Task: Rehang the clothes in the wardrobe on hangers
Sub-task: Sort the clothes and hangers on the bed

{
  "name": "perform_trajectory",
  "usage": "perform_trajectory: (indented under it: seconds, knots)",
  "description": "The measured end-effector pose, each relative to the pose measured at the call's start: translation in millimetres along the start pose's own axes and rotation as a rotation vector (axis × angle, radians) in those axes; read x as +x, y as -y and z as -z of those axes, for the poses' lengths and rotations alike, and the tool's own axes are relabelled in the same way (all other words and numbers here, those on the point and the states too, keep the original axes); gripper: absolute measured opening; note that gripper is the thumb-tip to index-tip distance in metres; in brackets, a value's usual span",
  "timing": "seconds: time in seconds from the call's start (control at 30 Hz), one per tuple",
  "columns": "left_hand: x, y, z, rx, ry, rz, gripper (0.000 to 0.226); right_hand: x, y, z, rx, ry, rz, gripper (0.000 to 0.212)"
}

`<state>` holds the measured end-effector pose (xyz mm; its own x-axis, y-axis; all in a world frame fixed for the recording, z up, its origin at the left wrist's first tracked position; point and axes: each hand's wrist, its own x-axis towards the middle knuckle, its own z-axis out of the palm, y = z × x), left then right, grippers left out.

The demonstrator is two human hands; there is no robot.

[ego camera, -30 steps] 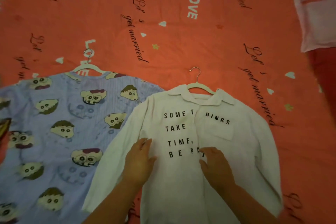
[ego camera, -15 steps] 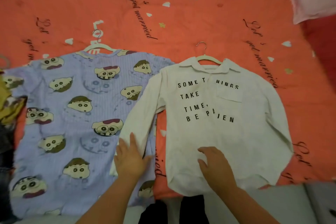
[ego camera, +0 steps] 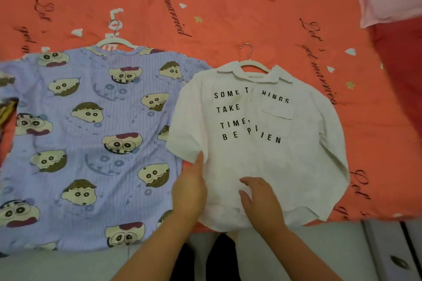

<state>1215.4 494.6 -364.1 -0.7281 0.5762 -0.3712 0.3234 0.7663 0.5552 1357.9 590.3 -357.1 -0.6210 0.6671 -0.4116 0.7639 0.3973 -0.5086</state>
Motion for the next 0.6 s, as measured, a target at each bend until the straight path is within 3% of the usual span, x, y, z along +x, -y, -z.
perform_trajectory:
  seconds: [0.13,0.2,0.3,0.43,0.6]
  knots:
    - [-7,-72,-26,-0.174,0.127,-0.146,0.052,0,-15,33,0.032,-0.066,-0.042,0.031]
    - [-8,-95,-39,0.011,0.287,-0.223,0.054,-1,-27,48,0.037,-0.084,-0.072,0.032]
    - [-13,-100,-43,0.307,0.465,-0.197,0.045,-6,-41,66,0.024,-0.057,-0.091,0.033]
    - [-30,-78,-20,0.369,0.435,-0.143,0.042,-17,-39,81,0.014,-0.003,-0.075,0.034]
    - [-52,-67,48,0.340,0.242,-0.076,0.052,-25,-2,92,-0.047,0.077,0.031,0.037]
